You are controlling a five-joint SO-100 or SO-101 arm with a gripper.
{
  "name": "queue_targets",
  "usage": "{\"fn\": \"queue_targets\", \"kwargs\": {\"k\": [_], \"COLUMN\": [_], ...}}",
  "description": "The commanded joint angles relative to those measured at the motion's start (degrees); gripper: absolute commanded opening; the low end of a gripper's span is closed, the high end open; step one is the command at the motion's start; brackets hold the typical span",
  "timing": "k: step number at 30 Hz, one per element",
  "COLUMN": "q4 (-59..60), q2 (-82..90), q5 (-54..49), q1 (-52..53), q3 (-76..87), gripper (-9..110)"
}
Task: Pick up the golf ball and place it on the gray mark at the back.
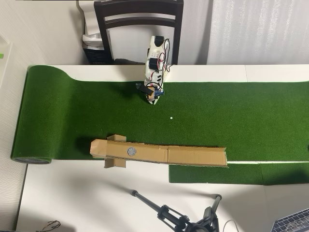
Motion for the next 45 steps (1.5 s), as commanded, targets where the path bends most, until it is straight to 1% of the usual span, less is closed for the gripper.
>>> {"fn": "queue_targets", "kwargs": {"k": [1, 21, 26, 45], "q4": [0.4, 0.4, -0.6, -0.6], "q2": [5.3, 5.3, 5.2, 5.1], "q5": [0.8, 0.8, 0.8, 0.3], "q1": [0.6, -0.4, -2.8, -2.6], "q3": [3.1, 3.4, 4.4, 4.4], "gripper": [1, 1, 1, 2]}}
